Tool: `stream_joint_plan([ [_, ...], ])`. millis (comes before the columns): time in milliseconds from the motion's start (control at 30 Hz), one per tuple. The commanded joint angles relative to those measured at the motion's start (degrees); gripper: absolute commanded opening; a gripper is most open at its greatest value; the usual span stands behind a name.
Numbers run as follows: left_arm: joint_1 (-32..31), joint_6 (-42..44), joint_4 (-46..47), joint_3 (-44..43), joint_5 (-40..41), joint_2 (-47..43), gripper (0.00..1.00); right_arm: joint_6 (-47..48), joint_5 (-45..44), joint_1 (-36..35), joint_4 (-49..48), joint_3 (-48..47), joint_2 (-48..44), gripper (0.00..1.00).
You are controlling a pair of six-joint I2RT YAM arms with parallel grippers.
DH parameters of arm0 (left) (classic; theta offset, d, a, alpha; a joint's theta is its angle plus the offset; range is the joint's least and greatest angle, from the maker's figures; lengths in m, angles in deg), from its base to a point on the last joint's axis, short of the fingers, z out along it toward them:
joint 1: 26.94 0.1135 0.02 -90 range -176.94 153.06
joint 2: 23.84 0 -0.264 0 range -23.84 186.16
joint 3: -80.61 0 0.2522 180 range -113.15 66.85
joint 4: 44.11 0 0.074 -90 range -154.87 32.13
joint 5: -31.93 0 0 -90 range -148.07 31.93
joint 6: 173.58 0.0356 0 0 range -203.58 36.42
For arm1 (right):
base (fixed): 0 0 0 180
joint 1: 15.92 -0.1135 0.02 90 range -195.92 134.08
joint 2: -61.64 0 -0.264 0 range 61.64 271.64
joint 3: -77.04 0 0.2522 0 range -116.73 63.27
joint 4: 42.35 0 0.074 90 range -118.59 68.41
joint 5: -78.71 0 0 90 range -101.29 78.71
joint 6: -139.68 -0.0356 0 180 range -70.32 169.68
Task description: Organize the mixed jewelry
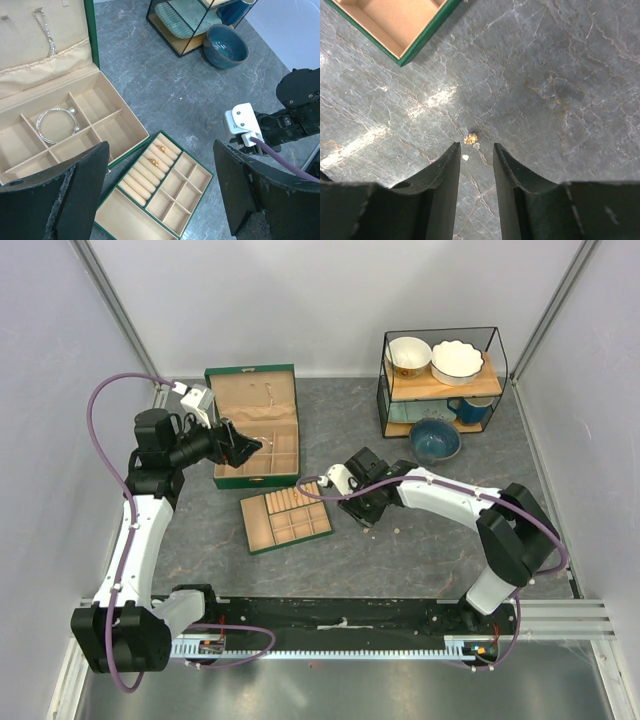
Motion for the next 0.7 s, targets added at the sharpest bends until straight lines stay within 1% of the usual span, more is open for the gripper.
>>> stream_joint_plan([
  [0,-0.1,2.4,1.7,0.1,-0.5,-1.0,0.92,-0.4,0.1,-0.5,-0.5,1.4,-0.1,0.42],
  [367,-0.1,2.4,1.8,0.6,-0.4,-1.5,0.92,1.0,-0.4,-0.7,-1.8,2.7,1.5,0.50],
  [667,-0.1,2.5,1.7,0.7,-0.2,-1.7,0.92,1.5,0.0,-0.7,-2.8,2.8,3.4,0.50],
])
